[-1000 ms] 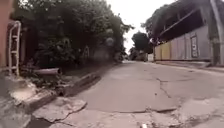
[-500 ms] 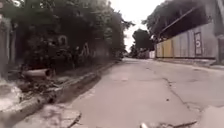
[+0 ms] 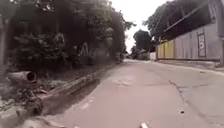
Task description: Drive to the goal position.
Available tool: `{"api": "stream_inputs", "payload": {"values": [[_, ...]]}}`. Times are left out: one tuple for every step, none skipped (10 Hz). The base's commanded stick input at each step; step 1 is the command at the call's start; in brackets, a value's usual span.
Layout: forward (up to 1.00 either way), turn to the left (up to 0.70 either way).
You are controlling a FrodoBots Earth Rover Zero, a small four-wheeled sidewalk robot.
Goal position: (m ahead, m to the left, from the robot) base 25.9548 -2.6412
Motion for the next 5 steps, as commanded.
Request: {"api": "stream_inputs", "payload": {"values": [[0.70,0.00],[0.70,0.00],[0.70,0.00],[0.70,0.00],[0.70,0.00]]}}
